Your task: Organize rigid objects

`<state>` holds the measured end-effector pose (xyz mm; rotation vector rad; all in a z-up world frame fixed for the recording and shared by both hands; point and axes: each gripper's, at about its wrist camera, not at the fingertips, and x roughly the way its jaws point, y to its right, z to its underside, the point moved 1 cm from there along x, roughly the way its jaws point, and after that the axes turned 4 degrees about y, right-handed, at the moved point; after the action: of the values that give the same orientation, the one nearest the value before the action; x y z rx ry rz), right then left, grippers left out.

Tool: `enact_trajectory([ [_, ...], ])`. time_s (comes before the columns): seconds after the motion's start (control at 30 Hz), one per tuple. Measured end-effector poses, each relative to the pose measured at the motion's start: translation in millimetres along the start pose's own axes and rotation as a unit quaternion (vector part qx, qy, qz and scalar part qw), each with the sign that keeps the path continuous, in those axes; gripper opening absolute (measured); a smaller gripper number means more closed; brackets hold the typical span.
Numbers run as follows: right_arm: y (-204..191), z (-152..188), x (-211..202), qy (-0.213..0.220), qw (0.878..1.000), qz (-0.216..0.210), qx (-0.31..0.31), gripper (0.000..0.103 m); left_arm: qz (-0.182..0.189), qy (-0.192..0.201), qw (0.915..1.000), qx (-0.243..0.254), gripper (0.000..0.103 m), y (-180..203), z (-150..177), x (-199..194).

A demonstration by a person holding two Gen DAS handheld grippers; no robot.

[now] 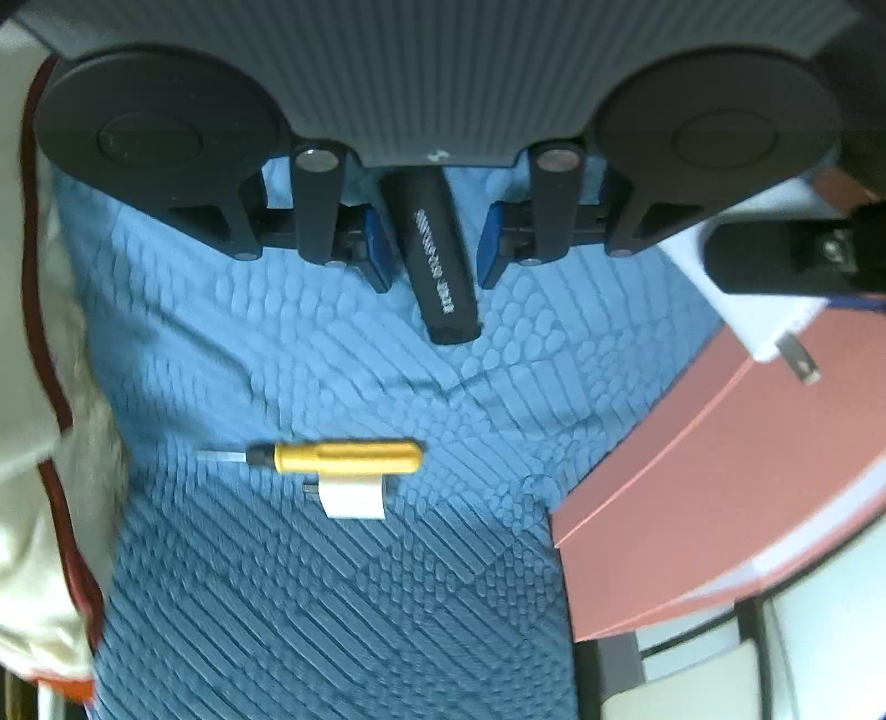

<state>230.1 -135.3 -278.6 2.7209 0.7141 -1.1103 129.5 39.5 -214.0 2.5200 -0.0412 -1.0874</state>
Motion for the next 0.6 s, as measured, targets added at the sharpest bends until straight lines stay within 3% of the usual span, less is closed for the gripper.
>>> enact_trajectory([
  [0.23, 2.6, -0.9, -8.8, -0.014, 0.999, 0.023, 0.042, 0.028, -0.006, 0.000, 1.0000, 0.004, 0.033, 1.5, -0.7, -0.4],
  [0.6, 14.6, -3.9, -57.1, -0.008, 0.991, 0.003, 0.133, 0.028, 0.009, 0.008, 0.9999, 0.000, 0.033, 1.3, -24.4, -15.1],
])
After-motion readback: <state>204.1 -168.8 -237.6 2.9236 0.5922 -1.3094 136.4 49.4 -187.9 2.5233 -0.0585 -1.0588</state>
